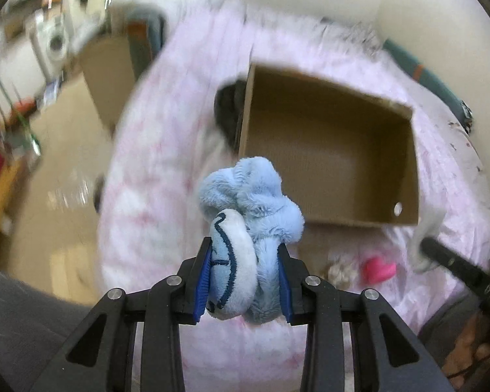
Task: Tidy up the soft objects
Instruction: 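Carry the blue bundle and white sock over the box with both tools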
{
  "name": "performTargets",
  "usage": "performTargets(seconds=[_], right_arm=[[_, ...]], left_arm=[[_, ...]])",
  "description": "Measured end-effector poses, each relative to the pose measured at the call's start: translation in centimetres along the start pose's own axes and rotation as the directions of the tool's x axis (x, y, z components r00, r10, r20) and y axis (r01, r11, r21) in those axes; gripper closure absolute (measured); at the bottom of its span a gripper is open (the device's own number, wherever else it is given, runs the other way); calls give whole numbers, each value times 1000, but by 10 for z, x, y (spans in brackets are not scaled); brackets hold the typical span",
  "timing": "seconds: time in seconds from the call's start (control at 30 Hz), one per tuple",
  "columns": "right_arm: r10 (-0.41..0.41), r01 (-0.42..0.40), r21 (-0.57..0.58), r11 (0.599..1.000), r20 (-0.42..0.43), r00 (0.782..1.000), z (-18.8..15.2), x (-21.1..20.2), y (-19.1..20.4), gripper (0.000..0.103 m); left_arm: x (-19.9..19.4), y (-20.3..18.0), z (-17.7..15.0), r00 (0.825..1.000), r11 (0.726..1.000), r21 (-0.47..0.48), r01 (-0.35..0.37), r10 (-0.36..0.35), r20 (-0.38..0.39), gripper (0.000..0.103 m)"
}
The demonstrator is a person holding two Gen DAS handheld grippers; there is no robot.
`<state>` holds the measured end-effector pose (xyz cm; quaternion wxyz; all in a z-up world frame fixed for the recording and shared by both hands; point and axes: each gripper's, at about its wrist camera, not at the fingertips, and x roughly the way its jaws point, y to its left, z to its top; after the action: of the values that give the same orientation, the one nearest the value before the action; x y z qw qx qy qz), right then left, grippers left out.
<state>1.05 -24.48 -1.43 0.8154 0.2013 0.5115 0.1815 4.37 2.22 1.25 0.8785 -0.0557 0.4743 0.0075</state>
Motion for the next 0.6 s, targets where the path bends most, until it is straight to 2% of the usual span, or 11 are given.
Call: performTargets(seconds=[0.03,0.1,0.2,0.37,0.6], right_arm=[[8,-7,-22,1000,53,999,2,-10,5,81],[2,11,-87,996,140,990,7,-28,18,81],[-2,29,-130,991,203,979,16,-42,26,81],[13,16,-128,992,221,975,44,-46,24,81],[-13,47,-140,989,236,972,81,-37,11,81]], left_arm=[[-10,-2,5,999,1000,7,-2,2,49,71],[-20,-5,13,995,1000,22,-15,13,98,71],[-27,-9,34,989,999,27,-18,14,146,71],[-21,-18,63,985,999,42,-28,20,170,71],[16,-46,91,979,996,83,-34,16,203,71]])
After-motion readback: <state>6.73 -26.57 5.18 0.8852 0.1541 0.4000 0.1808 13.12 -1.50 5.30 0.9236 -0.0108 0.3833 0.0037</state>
